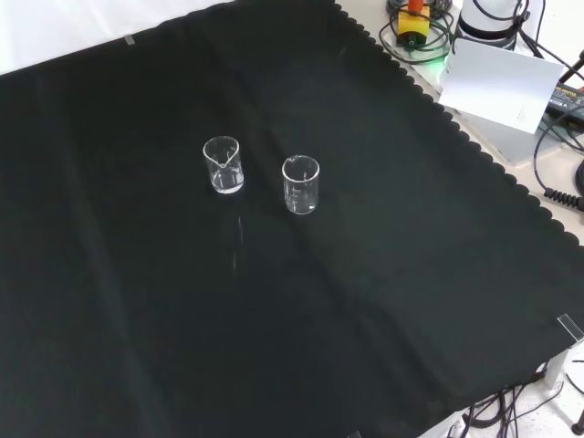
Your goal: Pick up the beaker on the right.
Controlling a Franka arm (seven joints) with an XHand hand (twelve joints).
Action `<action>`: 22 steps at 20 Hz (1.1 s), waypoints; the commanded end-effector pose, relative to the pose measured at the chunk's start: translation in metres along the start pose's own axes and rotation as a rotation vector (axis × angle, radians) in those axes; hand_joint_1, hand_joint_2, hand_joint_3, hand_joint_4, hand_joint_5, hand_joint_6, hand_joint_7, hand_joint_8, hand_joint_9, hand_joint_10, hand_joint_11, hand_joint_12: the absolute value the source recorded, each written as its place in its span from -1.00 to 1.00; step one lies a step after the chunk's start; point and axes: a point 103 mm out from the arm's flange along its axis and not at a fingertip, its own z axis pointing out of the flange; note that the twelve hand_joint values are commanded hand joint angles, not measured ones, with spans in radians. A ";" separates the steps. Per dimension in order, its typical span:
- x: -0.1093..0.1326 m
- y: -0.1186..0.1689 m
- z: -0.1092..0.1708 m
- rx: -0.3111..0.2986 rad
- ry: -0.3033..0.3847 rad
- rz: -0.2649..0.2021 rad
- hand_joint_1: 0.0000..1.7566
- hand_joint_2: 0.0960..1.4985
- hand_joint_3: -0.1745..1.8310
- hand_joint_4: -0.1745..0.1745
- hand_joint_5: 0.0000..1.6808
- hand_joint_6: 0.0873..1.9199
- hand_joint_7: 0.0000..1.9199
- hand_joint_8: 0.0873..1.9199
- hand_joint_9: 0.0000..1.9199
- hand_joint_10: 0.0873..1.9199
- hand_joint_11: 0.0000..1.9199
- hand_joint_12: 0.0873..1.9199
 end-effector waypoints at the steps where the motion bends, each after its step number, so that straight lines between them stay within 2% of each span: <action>1: -0.005 0.015 0.019 0.021 0.061 0.007 -0.84 0.59 -0.51 -0.06 -0.55 -1.00 -0.88 -0.55 -0.49 -1.00 -0.96 0.41; 4: -0.016 0.023 0.033 0.012 0.092 0.015 -0.58 0.50 -0.52 -0.07 -0.47 -1.00 -0.83 -0.53 -0.48 -0.90 -0.92 0.41; 7: -0.025 0.032 0.049 0.020 0.106 0.025 -0.50 0.44 -0.48 -0.07 -0.44 -1.00 -0.81 -0.51 -0.57 -0.60 -0.89 0.41; 9: -0.029 0.040 0.060 0.031 0.109 0.025 -0.48 0.43 -0.46 -0.07 -0.43 -1.00 -0.80 -0.51 -0.60 -0.51 -0.88 0.41; 12: -0.034 0.061 0.078 0.046 0.121 0.023 -0.48 0.42 -0.46 -0.07 -0.42 -1.00 -0.80 -0.50 -0.60 -0.48 -0.87 0.41; 18: -0.040 0.113 0.112 0.044 0.158 -0.018 -0.48 0.42 -0.45 -0.08 -0.40 -1.00 -0.79 -0.49 -0.60 -0.46 -0.86 0.41; 21: -0.042 0.138 0.134 0.078 0.159 -0.019 -0.46 0.37 -0.46 -0.09 -0.43 -1.00 -0.78 -0.49 -0.59 -0.45 -0.85 0.41; 22: -0.042 0.146 0.143 0.093 0.162 -0.023 -0.40 0.33 -0.46 -0.09 -0.45 -1.00 -0.78 -0.48 -0.58 -0.44 -0.85 0.41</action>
